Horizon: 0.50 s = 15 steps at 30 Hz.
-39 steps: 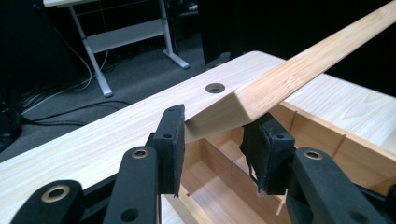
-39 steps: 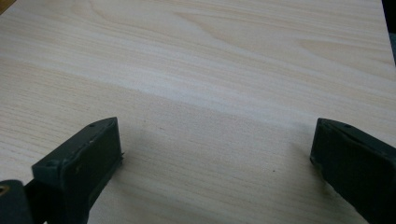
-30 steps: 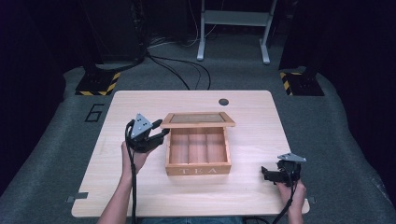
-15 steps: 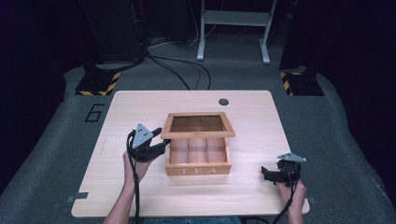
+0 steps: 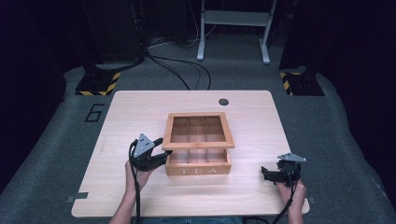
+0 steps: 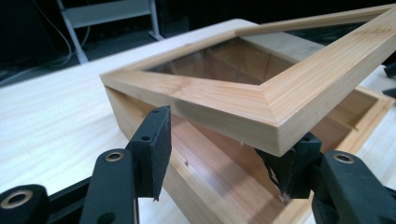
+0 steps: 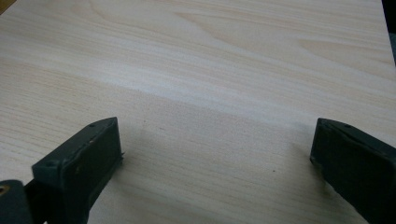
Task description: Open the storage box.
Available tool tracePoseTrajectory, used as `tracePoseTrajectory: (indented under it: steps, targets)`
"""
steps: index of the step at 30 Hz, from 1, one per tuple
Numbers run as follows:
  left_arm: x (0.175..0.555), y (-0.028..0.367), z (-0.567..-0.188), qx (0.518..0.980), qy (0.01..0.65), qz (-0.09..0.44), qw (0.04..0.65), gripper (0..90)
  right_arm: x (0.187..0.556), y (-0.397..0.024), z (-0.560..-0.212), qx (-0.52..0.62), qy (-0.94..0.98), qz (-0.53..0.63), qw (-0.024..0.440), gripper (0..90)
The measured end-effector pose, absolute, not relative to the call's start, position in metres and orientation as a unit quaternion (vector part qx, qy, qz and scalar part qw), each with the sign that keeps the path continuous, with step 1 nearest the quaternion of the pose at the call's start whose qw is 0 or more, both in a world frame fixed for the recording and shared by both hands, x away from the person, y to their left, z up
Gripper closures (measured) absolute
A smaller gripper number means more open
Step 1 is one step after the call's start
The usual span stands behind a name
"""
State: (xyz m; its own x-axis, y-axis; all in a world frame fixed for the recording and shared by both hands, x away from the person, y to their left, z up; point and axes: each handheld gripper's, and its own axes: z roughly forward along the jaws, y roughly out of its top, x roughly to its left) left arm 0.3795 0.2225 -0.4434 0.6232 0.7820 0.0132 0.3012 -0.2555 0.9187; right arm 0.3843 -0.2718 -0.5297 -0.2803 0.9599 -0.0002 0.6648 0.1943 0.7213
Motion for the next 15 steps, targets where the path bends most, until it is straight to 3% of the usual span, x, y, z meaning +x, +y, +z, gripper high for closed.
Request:
tracePoseTrajectory:
  steps: [15]
  targets:
    - [0.376,0.224,-0.471,0.765,0.365,0.207,0.488,41.9,0.384,-0.272,-0.53,0.552,0.736,0.314,0.235,1.5]
